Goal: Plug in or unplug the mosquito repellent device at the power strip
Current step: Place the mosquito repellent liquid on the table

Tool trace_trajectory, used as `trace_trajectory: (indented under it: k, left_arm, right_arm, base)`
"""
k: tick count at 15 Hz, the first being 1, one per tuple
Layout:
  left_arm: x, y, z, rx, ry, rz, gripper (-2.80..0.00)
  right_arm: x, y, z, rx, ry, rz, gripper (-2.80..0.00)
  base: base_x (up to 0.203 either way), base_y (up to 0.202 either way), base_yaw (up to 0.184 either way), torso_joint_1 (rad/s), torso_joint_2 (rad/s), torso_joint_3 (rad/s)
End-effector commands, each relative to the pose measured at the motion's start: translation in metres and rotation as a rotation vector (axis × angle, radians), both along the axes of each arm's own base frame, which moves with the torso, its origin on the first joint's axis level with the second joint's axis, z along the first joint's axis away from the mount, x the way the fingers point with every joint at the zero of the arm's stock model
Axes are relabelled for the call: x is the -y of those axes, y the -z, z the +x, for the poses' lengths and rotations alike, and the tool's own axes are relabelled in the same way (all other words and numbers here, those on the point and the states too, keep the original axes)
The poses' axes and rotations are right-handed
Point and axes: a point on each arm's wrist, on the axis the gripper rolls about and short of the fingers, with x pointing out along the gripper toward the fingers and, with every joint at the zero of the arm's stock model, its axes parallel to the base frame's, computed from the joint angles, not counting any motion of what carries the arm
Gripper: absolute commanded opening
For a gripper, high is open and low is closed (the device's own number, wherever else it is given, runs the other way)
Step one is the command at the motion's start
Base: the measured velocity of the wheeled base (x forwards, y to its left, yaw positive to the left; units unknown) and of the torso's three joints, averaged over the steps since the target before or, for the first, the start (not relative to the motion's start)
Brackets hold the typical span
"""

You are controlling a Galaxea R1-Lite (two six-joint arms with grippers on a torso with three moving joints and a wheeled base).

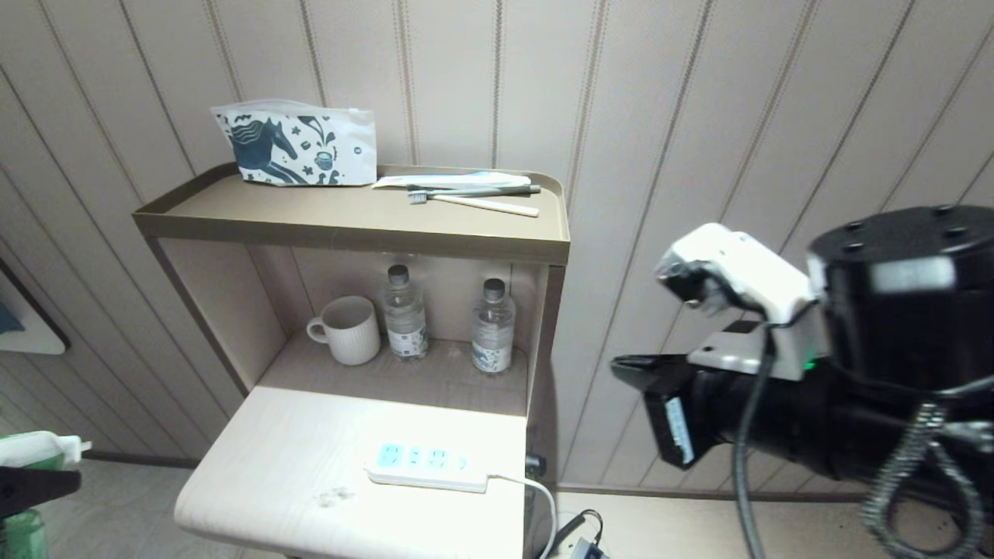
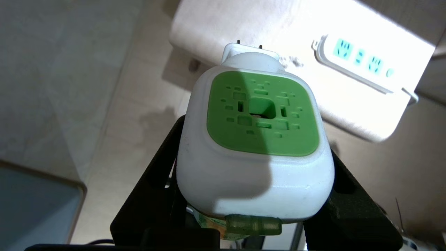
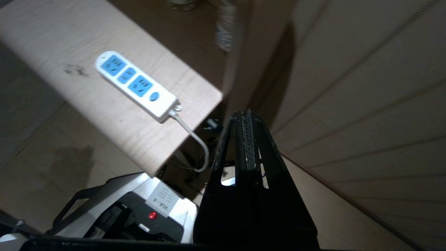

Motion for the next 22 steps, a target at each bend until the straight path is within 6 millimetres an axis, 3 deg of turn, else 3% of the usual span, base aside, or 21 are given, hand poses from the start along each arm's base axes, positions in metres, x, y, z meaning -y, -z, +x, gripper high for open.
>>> trace_trajectory:
  k: [1, 4, 7, 10, 12, 14, 18, 21, 22]
  left_arm:
    - [-0.012, -0.005, -0.037, 0.142, -0.051, 0.005, -2.8]
    - [-0.012, 0.015, -0.025, 0.208, -0.089, 0.06, -2.8]
    - [-0.009, 0.036, -0.006, 0.295, -0.105, 0.101, -2.8]
    - [-0.008, 0.048, 0.003, 0.319, -0.114, 0.134, -2.8]
    - [-0.006, 0.049, 0.01, 0.31, -0.112, 0.135, -2.8]
    - [-0.003, 0.048, 0.019, 0.322, -0.089, 0.111, -2.8]
    - [0.0, 0.054, 0.03, 0.286, -0.038, 0.075, -2.8]
    - [0.004, 0.057, 0.045, 0.274, -0.032, 0.077, -2.8]
    - [0.005, 0.057, 0.053, 0.284, -0.032, 0.075, -2.8]
  right_arm:
    - [0.055, -0.029, -0.04, 0.113, 0.118, 0.077, -2.8]
    - [0.112, -0.026, -0.072, 0.169, 0.418, 0.045, -2.8]
    - [0.141, -0.016, -0.093, 0.197, 0.674, -0.001, -2.8]
    - [0.178, -0.003, -0.169, 0.335, 1.008, 0.059, -2.8]
    - [0.174, 0.022, -0.205, 0.383, 1.173, 0.064, -2.8]
    - [0.17, 0.052, -0.204, 0.328, 1.179, 0.075, -2.8]
    - [0.165, 0.086, -0.179, 0.278, 0.81, 0.116, -2.8]
    - [0.162, 0.146, -0.161, 0.203, 0.608, 0.07, -2.8]
    - [0.161, 0.157, -0.16, 0.188, 0.561, 0.079, -2.8]
  base:
    - [0.0, 0.0, 0.0, 0.0, 0.0, 0.0]
    - [0.0, 0.0, 0.0, 0.0, 0.0, 0.0]
    - [0.0, 0.0, 0.0, 0.0, 0.0, 0.0]
    - [0.0, 0.0, 0.0, 0.0, 0.0, 0.0]
    - [0.0, 0.0, 0.0, 0.0, 0.0, 0.0]
    - [0.0, 0.0, 0.0, 0.0, 0.0, 0.0]
    - [0.0, 0.0, 0.0, 0.0, 0.0, 0.0]
    - [0.0, 0.0, 0.0, 0.0, 0.0, 0.0]
    - [0.0, 0.0, 0.0, 0.0, 0.0, 0.0]
